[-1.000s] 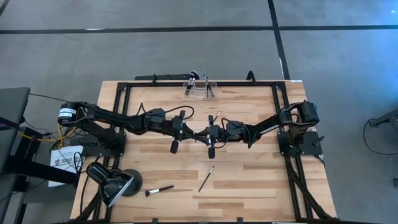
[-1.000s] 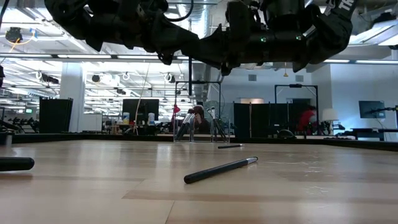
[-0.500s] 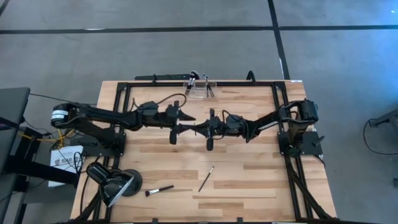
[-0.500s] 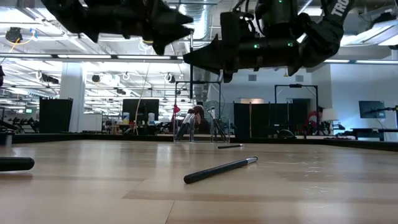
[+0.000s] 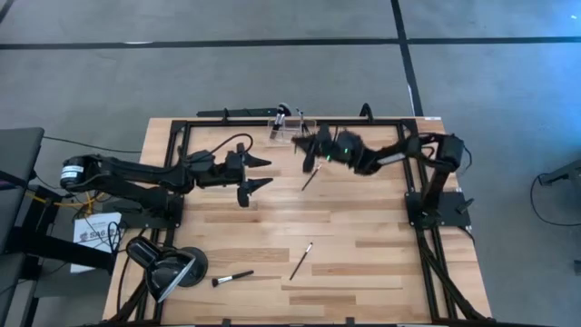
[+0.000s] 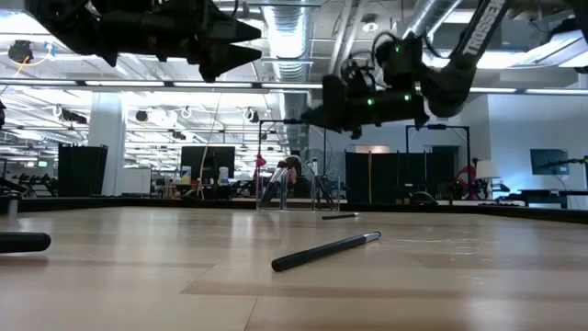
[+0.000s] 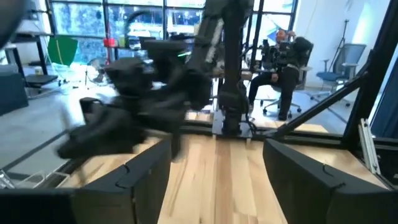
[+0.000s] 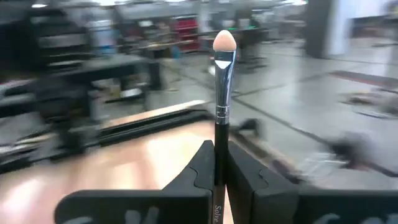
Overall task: Sort items
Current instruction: Put the eyeshadow brush into the right section of the transparent organizer
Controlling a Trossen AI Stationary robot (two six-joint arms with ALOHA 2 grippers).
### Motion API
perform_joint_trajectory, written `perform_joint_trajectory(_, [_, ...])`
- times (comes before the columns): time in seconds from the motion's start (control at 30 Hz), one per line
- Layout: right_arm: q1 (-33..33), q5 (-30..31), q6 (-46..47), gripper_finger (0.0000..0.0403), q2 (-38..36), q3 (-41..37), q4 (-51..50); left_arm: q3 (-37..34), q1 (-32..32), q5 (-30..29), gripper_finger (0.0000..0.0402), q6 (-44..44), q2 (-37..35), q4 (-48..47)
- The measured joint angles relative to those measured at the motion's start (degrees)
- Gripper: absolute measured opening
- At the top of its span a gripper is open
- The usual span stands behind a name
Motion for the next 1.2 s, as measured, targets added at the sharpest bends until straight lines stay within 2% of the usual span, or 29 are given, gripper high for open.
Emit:
perform_joint_trajectory(0.13, [-7.3, 0.1, 0.2, 0.0007, 0.0, 0.0, -1.1, -0.6, 0.0, 0.0, 0.0246, 0.0, 0.3, 2.0])
perform_joint_trajectory(0.3, [-12.1, -0.2, 1.2, 0.0007, 0.0, 1.1, -1.4, -0.6, 0.0, 0.0, 0.024, -0.1, 0.3, 2.6])
perform_joint_trajectory(0.53, [-12.3, -1.5, -2.7, 0.0008, 0.0, 5.8, -12.5, -0.6, 0.0, 0.0, 0.0237, -0.3, 0.3, 2.7])
perform_joint_trajectory(0.97, [-15.4, -1.5, 1.9, 0.0011, 0.0, 6.2, -15.1, -0.6, 0.0, 0.1, 0.0237, -1.8, 0.3, 2.7])
perform_joint_trajectory(1.2, [-14.8, -1.9, 0.9, 0.0011, 0.0, 11.2, -27.6, -0.6, 0.0, 0.1, 0.0237, -3.1, 0.3, 2.7])
